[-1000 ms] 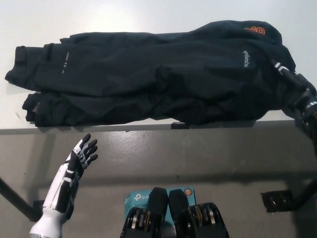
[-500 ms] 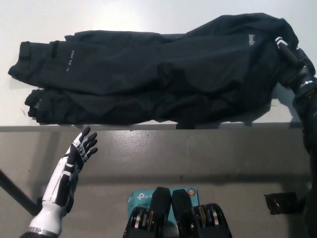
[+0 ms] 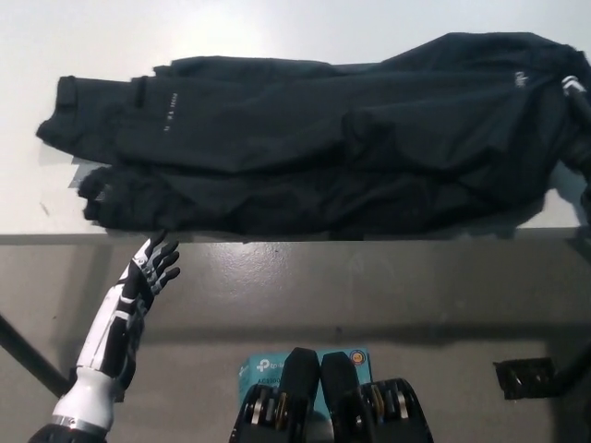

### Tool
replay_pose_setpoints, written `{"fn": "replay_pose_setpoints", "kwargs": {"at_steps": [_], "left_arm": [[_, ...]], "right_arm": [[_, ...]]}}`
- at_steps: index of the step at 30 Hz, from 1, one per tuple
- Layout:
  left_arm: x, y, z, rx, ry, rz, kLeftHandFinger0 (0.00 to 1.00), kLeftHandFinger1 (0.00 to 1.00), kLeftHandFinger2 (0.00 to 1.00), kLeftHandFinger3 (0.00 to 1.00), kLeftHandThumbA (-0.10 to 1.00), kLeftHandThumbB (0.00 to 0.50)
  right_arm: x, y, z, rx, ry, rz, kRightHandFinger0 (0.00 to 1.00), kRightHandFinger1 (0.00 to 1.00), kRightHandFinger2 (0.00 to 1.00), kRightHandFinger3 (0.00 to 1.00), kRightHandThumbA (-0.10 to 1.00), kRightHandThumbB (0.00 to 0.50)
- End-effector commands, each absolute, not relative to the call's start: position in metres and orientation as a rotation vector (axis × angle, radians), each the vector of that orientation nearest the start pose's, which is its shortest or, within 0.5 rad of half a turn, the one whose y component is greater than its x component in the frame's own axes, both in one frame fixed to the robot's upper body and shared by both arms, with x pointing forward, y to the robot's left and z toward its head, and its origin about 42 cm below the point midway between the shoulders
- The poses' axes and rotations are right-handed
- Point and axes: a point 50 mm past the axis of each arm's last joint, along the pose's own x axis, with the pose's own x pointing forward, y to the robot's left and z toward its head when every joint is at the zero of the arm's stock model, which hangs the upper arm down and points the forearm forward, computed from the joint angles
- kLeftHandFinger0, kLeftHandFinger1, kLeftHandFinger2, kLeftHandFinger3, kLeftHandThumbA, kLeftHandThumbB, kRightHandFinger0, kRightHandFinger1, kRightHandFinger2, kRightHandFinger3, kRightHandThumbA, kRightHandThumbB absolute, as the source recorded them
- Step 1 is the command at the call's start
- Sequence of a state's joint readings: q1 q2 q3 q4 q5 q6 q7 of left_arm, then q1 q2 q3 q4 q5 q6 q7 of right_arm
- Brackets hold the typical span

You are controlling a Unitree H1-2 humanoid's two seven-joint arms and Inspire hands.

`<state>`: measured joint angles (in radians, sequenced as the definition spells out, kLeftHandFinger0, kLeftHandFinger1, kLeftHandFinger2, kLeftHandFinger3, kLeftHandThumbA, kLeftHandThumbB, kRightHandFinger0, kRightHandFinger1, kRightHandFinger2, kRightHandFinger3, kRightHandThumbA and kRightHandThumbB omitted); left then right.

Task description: The robot grabs the right edges of the black jacket on the table, and folds it in half

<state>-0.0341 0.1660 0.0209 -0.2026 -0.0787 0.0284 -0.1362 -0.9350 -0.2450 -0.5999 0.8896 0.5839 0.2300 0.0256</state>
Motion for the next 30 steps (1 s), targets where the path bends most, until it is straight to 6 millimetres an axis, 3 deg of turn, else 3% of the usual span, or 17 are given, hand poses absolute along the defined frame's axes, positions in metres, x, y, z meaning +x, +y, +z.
{"fn": "replay_pose_setpoints", "kwargs": {"at_steps": [1,2,3,5,9,11,15,17,18,19,21,23,24,27,28,30], "left_arm": [[0.29,0.26,0.172,0.115,-0.242,-0.159,1.0,1.0,1.0,1.0,1.0,0.147],[0.291,0.26,0.173,0.116,-0.246,-0.158,1.0,1.0,1.0,1.0,1.0,0.142],[0.29,0.26,0.174,0.115,-0.249,-0.16,1.0,1.0,1.0,1.0,1.0,0.129],[0.291,0.259,0.174,0.111,-0.247,-0.161,1.0,1.0,1.0,1.0,1.0,0.129],[0.292,0.26,0.174,0.115,-0.248,-0.161,1.0,1.0,1.0,1.0,1.0,0.128],[0.288,0.26,0.172,0.117,-0.24,-0.16,1.0,1.0,1.0,1.0,1.0,0.131],[0.287,0.261,0.171,0.129,-0.243,-0.161,1.0,1.0,1.0,1.0,1.0,0.145],[0.287,0.262,0.171,0.122,-0.244,-0.157,1.0,1.0,1.0,1.0,1.0,0.148],[0.285,0.263,0.171,0.122,-0.243,-0.155,1.0,1.0,1.0,1.0,1.0,0.149],[0.284,0.263,0.171,0.124,-0.243,-0.151,1.0,1.0,1.0,1.0,1.0,0.137],[0.284,0.263,0.17,0.124,-0.244,-0.149,1.0,1.0,1.0,1.0,1.0,0.147],[0.284,0.262,0.169,0.119,-0.243,-0.142,1.0,1.0,1.0,1.0,1.0,0.158],[0.28,0.261,0.168,0.113,-0.24,-0.142,1.0,1.0,1.0,1.0,1.0,0.156],[0.275,0.262,0.166,0.109,-0.228,-0.141,1.0,1.0,1.0,1.0,1.0,0.164],[0.274,0.262,0.166,0.107,-0.229,-0.14,1.0,1.0,1.0,1.0,1.0,0.163],[0.273,0.262,0.166,0.108,-0.229,-0.139,1.0,1.0,1.0,1.0,1.0,0.158]], "right_arm": [[0.546,-0.362,0.326,0.857,-0.214,-0.199,0.0,0.16,0.66,0.99,-0.1,0.073],[0.547,-0.362,0.332,0.848,-0.229,-0.194,0.0,0.16,0.66,0.96,-0.1,0.085],[0.546,-0.366,0.352,0.817,-0.259,-0.183,0.0,0.2,0.73,0.94,-0.1,0.11],[0.546,-0.368,0.366,0.8,-0.286,-0.179,0.0,0.22,0.76,1.0,-0.1,0.107],[0.548,-0.367,0.398,0.742,-0.36,-0.146,0.0,0.28,0.78,0.93,-0.1,0.11],[0.547,-0.365,0.402,0.73,-0.369,-0.123,0.0,0.29,0.79,0.93,-0.1,0.095],[0.55,-0.346,0.437,0.624,-0.38,-0.066,0.0,0.29,0.78,0.98,-0.1,0.121],[0.55,-0.325,0.459,0.547,-0.407,-0.008,0.0,0.24,0.72,0.93,-0.1,0.117],[0.55,-0.323,0.459,0.543,-0.407,-0.002,0.0,0.24,0.71,0.92,-0.1,0.117],[0.549,-0.307,0.472,0.429,-0.438,0.075,0.0,0.28,0.72,0.82,-0.1,0.102],[0.55,-0.273,0.491,0.301,-0.434,0.116,0.0,0.33,0.75,0.78,-0.1,0.151],[0.554,-0.251,0.5,0.221,-0.423,0.146,0.0,0.33,0.77,0.78,-0.1,0.164],[0.555,-0.234,0.501,0.179,-0.412,0.181,0.0,0.37,0.8,0.81,-0.1,0.174],[0.558,-0.195,0.5,0.015,-0.418,0.26,0.0,0.34,0.74,0.73,-0.1,0.206],[0.557,-0.172,0.5,-0.08,-0.429,0.302,0.01,0.36,0.75,0.74,-0.1,0.195],[0.557,-0.157,0.5,-0.148,-0.43,0.335,0.02,0.41,0.79,0.75,-0.1,0.178]]}}
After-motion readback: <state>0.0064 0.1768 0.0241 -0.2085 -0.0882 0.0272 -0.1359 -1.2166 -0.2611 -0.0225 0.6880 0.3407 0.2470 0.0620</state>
